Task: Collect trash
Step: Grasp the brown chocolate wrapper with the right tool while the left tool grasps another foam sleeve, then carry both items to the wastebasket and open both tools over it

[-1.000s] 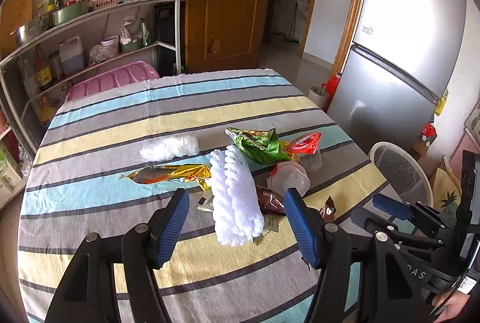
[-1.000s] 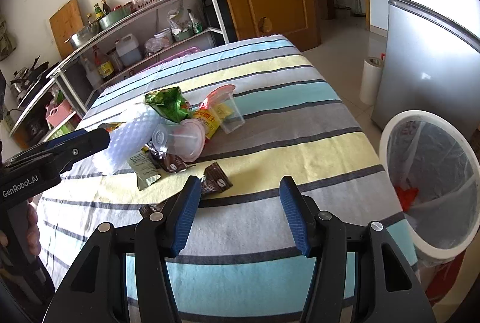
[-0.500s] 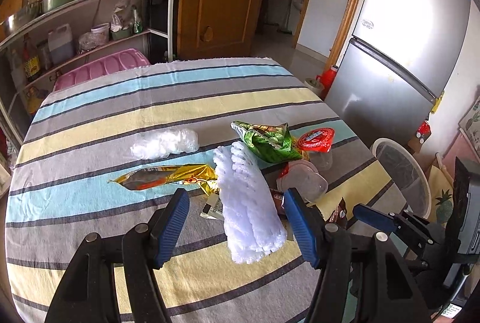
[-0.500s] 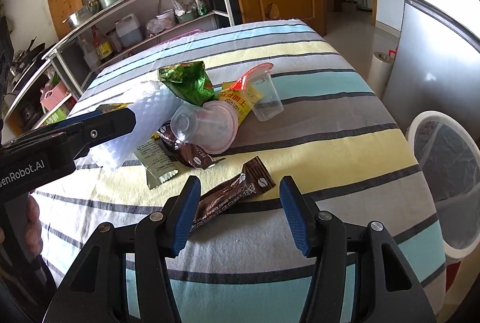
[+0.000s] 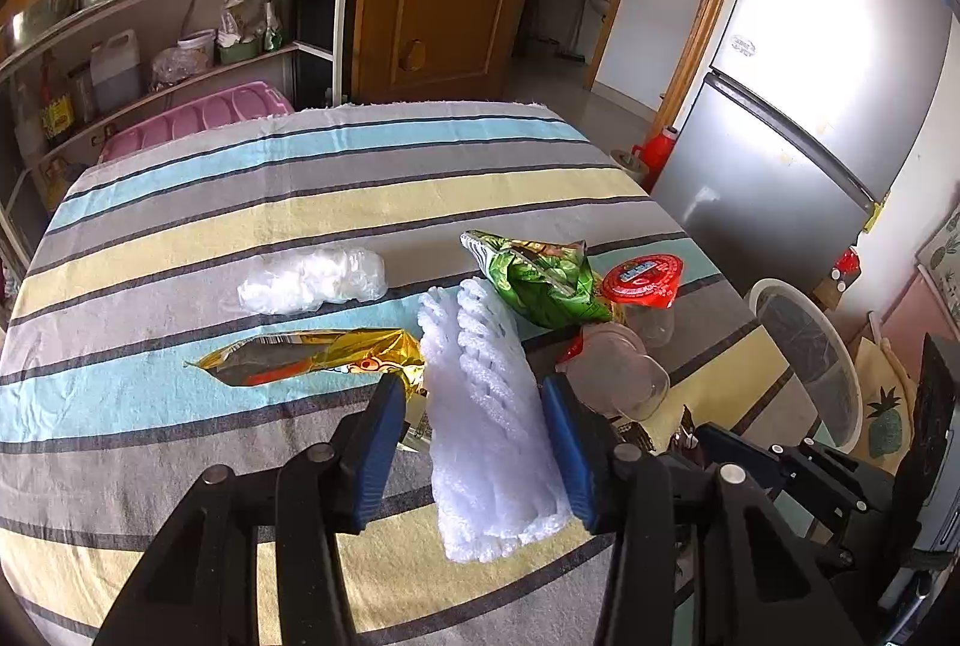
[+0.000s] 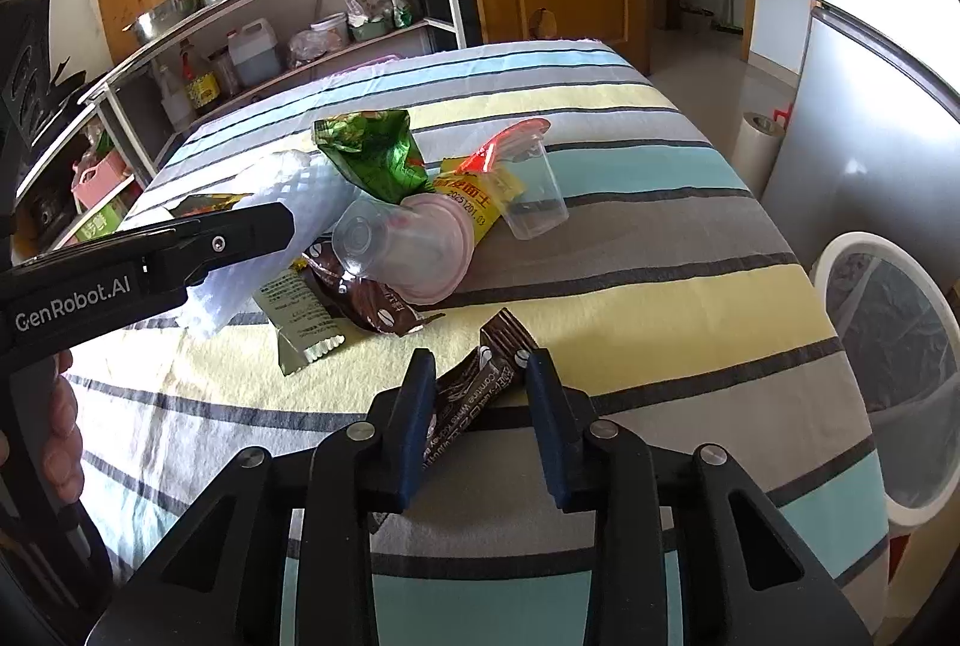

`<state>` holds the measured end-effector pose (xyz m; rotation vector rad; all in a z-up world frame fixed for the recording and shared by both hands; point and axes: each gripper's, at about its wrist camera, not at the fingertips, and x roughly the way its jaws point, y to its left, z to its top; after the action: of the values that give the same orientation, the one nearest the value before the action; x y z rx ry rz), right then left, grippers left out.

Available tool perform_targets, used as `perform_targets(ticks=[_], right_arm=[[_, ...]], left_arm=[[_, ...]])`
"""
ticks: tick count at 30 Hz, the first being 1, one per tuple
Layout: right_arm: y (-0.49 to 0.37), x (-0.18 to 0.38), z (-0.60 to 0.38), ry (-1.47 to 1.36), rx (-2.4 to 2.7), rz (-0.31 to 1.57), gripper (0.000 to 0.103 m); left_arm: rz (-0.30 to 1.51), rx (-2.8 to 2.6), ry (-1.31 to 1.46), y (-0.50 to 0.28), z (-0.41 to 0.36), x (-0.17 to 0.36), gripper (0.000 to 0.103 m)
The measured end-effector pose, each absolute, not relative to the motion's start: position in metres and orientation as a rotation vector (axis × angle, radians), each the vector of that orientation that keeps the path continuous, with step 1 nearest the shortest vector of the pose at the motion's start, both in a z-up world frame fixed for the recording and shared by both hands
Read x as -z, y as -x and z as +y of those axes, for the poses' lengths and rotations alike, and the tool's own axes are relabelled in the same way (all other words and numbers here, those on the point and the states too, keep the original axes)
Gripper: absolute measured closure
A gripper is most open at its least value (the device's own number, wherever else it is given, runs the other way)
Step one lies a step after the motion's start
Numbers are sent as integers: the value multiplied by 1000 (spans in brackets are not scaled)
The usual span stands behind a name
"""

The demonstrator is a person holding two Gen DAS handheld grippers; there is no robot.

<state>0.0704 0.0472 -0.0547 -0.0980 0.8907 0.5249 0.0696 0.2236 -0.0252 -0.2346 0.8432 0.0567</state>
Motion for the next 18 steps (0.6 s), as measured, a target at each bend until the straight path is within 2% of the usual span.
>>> perform_targets(ticks=[2, 8, 10, 18], right_arm=[[-70, 54, 48, 104, -524, 886, 74], [-69, 55, 45, 110, -520, 874, 80], [-68, 53, 46, 122, -517, 862, 85], [-69, 53, 38, 103, -521, 852, 85]], left_arm=[[851, -58, 235, -71, 223, 27, 67], [853, -65, 233, -70, 223, 28, 75], [845, -67, 224, -68, 222, 27, 77], [822, -88, 251, -57, 225, 25, 77]])
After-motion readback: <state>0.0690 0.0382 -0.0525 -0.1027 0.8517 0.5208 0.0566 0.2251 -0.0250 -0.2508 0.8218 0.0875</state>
